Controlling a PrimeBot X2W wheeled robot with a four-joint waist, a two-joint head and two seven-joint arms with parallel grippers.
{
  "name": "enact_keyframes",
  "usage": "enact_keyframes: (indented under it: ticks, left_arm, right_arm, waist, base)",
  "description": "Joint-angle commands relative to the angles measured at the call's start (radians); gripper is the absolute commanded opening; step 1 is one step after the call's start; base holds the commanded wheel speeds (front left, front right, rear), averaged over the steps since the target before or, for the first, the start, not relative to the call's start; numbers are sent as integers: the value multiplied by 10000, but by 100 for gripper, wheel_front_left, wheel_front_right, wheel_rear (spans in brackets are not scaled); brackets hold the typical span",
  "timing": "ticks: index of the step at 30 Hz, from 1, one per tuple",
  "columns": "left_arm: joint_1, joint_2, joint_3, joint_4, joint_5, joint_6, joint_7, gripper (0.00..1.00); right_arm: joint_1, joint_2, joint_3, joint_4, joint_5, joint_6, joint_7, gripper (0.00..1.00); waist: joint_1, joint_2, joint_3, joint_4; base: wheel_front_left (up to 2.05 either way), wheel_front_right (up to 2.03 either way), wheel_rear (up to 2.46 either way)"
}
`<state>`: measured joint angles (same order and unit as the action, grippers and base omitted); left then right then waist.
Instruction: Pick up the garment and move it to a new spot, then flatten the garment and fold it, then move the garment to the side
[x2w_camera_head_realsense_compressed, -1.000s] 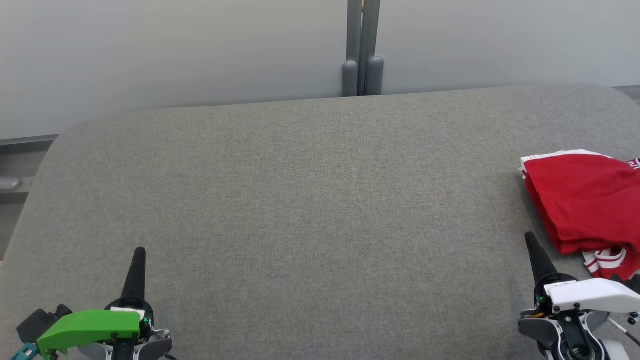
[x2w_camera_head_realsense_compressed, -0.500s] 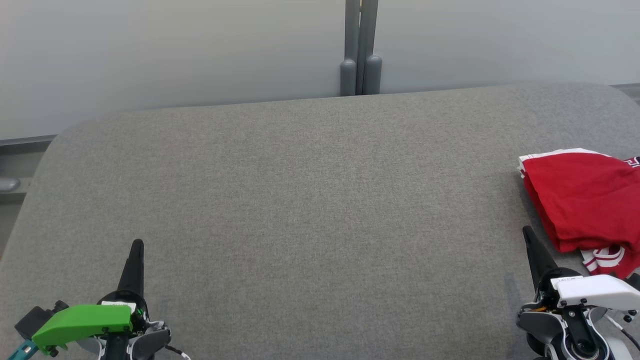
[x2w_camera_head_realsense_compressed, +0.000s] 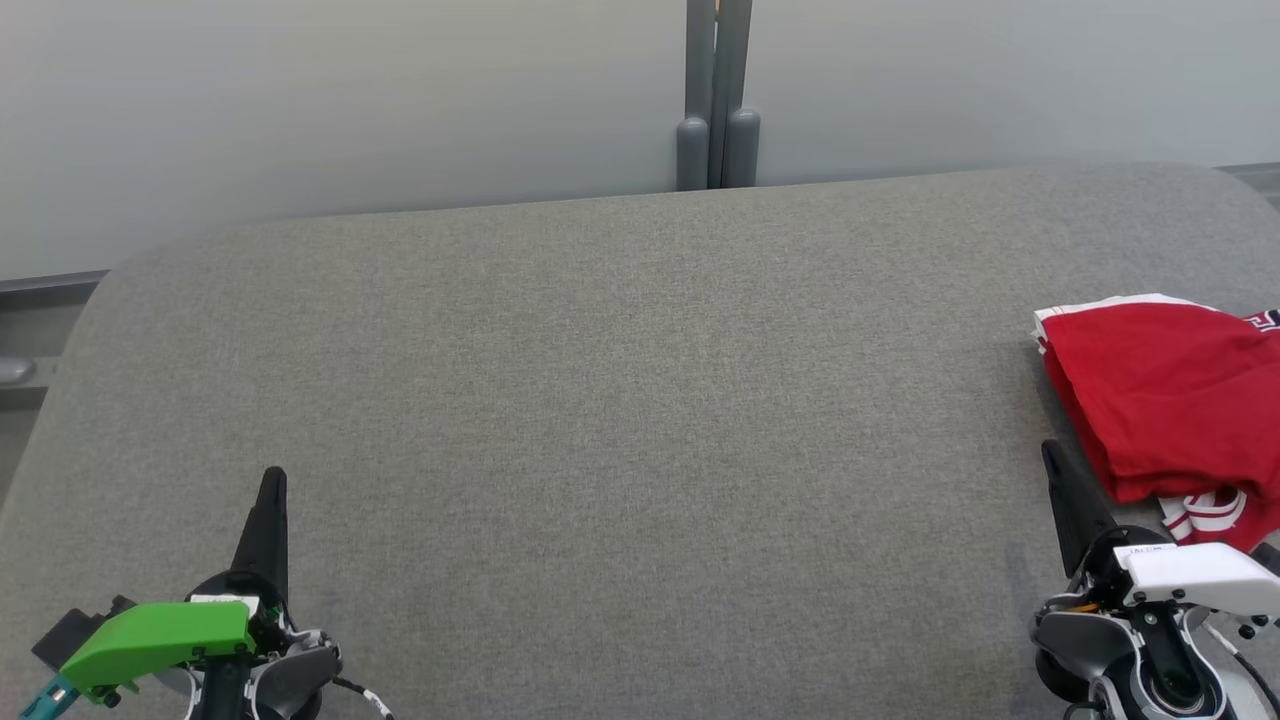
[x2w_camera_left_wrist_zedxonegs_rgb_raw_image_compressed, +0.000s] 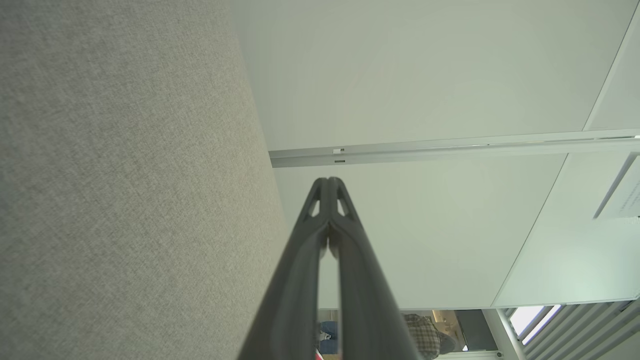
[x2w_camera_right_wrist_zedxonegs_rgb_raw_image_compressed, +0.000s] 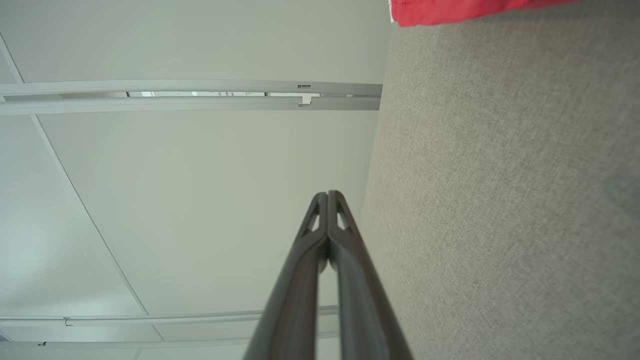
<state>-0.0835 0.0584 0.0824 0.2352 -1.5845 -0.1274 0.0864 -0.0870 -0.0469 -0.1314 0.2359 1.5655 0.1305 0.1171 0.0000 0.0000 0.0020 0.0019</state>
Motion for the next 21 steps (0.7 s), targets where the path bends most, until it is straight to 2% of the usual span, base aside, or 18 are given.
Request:
enact_keyframes:
  ticks: [1, 5, 21]
  left_arm:
    - [-180, -7, 50, -26, -224, -57, 49, 0]
    - [-197, -35, 89, -37, -387, -58, 118, 0]
    - [-180, -44, 104, -34, -368, -58, 137, 0]
  right_arm:
    - [-96, -56, 13, -60, 209, 4, 67, 0]
    - [-120, -60, 18, -82, 510, 4, 144, 0]
    - [-120, -58, 17, -76, 506, 5, 139, 0]
  waist:
    - [0, 0, 1, -4]
    - [0, 0, 7, -18]
    - [0, 0, 8, -19]
  base:
    - [0, 0, 0]
    - [0, 0, 0]
    - [0, 0, 0]
